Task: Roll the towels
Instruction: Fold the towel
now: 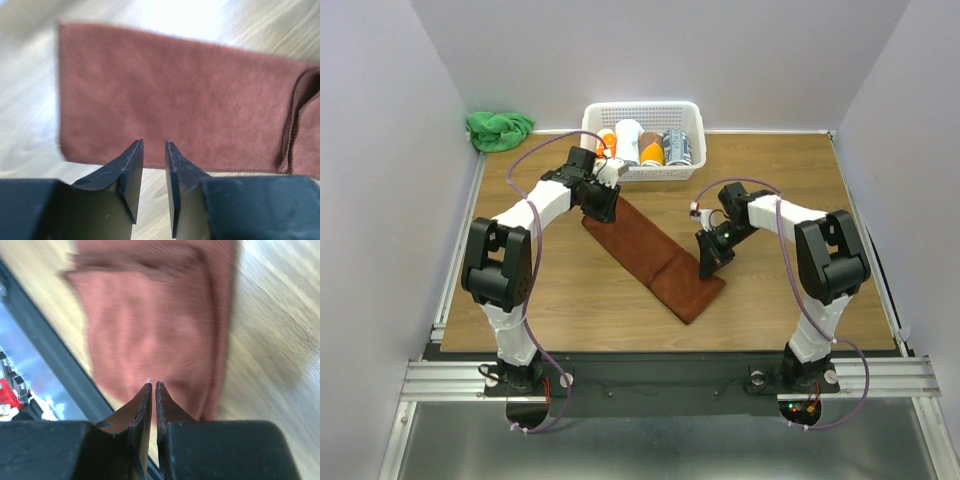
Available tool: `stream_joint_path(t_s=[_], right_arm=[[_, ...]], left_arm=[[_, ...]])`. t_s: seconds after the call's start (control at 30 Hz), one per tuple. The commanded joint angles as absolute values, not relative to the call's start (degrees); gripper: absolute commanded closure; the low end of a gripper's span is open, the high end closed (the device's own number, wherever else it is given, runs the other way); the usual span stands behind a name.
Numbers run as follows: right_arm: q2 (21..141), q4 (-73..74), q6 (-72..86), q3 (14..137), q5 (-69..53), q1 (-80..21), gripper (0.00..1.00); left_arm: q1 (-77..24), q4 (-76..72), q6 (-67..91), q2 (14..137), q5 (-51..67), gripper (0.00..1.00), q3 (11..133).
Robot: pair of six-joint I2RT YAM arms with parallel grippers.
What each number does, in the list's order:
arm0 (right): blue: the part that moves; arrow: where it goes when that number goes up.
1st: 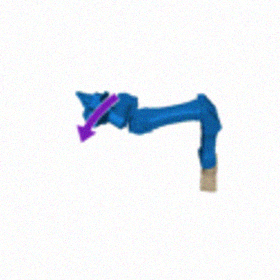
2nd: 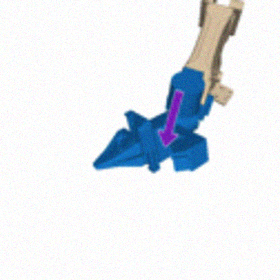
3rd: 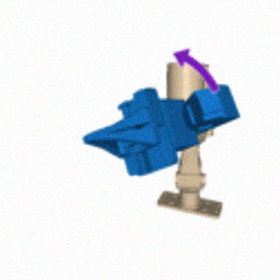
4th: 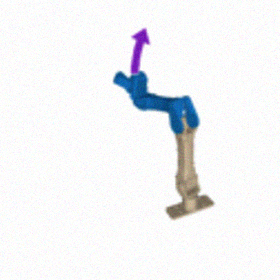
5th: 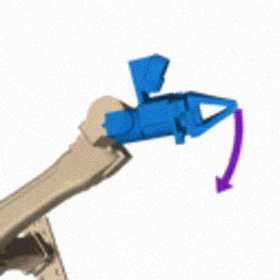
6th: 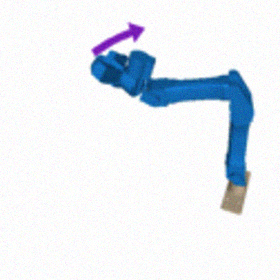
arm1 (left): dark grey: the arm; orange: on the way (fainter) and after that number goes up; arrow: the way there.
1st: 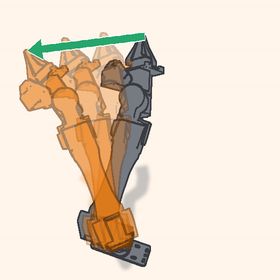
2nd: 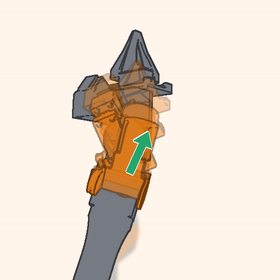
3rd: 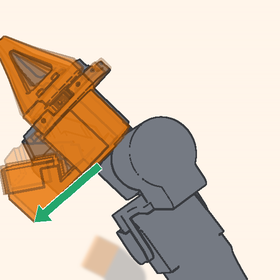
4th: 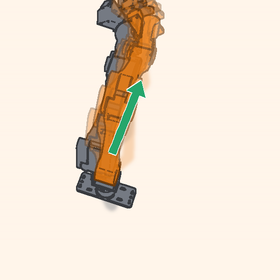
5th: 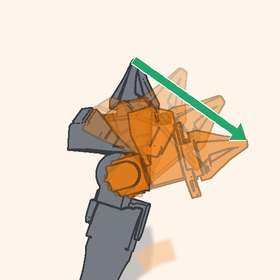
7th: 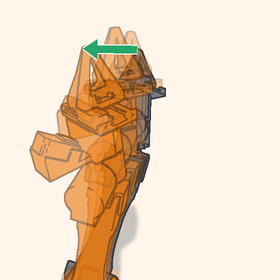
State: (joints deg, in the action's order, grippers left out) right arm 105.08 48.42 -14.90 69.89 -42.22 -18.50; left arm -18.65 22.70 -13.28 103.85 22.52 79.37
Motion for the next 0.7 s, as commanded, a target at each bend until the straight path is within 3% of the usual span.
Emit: stream_joint_path(t_s=[0.0,0.2,0.4,0.67], right_arm=[[107.93,46.06,-15.91,67.77,-39.46,-18.9,0.88],[108.37,43.68,-13.8,61.88,-44.72,-19.07,0.88],[108.46,40.96,-9.5,58.28,-51.85,-20.65,0.79],[105.91,23.95,6.12,51.42,-55.64,-24.34,0.73]], left_arm=[[-18.98,21.89,-9.93,106.17,24.52,0.67,77.25],[-20.21,19.95,-10.02,111.61,24.52,0.71,80.5],[-23.02,21.09,-10.63,120.05,24.79,0.71,87.18],[-26.54,23.46,-11.6,128.13,25.57,0.71,100.01]])
